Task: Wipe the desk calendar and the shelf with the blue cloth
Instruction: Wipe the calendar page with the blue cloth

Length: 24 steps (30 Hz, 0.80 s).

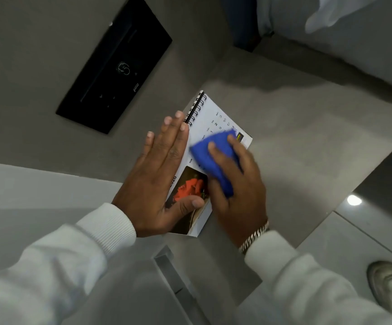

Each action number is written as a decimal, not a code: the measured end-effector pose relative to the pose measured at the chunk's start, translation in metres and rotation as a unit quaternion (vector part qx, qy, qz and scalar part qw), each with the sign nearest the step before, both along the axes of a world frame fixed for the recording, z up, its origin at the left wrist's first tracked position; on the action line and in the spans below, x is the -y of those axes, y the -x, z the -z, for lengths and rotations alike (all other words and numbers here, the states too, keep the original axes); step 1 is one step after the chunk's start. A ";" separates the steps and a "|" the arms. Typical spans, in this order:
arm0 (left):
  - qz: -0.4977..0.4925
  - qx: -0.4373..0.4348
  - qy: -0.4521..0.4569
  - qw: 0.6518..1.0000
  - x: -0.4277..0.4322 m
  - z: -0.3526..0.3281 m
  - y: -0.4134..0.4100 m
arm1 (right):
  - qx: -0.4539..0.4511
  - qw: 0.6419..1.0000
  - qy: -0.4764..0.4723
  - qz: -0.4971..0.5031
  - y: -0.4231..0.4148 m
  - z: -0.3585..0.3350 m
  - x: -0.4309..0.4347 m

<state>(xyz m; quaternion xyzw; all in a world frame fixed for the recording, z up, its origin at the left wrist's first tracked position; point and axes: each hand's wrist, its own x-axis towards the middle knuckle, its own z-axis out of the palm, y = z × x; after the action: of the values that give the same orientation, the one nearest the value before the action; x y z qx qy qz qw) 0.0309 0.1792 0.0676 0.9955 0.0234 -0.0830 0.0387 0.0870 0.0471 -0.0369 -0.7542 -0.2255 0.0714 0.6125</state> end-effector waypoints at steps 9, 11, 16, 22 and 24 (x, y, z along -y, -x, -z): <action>0.007 -0.001 -0.009 1.000 -0.002 0.002 0.000 | 0.022 0.999 -0.022 0.009 -0.017 -0.006 -0.003; 0.006 -0.002 -0.007 1.000 -0.002 0.002 0.000 | 0.024 0.997 -0.040 0.057 -0.032 -0.013 -0.011; 0.005 0.001 -0.003 1.000 -0.002 0.003 0.001 | 0.021 0.999 -0.020 0.018 -0.009 -0.005 -0.006; 0.011 0.003 -0.002 1.000 -0.001 0.002 0.001 | 0.041 0.997 0.016 -0.062 0.018 0.013 0.011; 0.010 0.007 0.002 1.000 -0.001 0.002 0.002 | 0.049 0.998 0.006 -0.043 0.003 0.007 0.005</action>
<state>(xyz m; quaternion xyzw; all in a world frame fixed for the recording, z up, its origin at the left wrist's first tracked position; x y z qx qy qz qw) 0.0293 0.1806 0.0653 0.9961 0.0131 -0.0769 0.0401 0.0841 0.0422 -0.0437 -0.7498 -0.2872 0.0625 0.5928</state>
